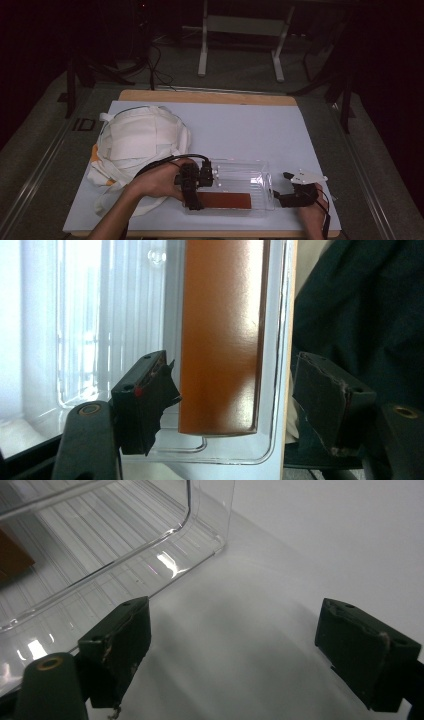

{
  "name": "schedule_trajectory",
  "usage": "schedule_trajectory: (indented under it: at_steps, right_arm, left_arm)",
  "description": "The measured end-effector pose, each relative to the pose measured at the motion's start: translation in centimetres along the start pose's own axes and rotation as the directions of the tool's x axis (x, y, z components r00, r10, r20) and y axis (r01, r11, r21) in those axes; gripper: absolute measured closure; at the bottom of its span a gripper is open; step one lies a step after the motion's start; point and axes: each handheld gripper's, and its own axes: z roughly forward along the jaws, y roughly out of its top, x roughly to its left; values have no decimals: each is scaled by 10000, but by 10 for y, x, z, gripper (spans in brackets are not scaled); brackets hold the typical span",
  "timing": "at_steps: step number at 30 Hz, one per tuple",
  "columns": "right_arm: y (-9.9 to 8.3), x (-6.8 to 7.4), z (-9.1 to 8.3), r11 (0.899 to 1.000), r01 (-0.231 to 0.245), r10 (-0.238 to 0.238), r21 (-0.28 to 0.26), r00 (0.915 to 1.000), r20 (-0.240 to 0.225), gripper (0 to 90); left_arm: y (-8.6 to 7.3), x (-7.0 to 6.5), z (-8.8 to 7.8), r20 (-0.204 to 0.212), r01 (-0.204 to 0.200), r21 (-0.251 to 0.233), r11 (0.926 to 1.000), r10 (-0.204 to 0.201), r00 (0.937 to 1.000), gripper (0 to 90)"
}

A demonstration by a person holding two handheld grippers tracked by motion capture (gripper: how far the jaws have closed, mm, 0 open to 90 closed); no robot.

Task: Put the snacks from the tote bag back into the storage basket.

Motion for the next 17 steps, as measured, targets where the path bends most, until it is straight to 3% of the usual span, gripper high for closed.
schedule_trajectory:
  at_steps: [9, 17]
  right_arm:
    - [0, 0, 0, 10000, -15, 15, -17, 10000, -15, 148]
    - [1, 0, 2, 9999, 41, -41, 167, 10000, -7, 148]
  left_arm:
    - [-8, 6, -6, -311, 453, -260, 9986, -461, 9985, 313]
    - [-25, 13, -10, -585, 1044, -746, 9917, -1089, 9923, 318]
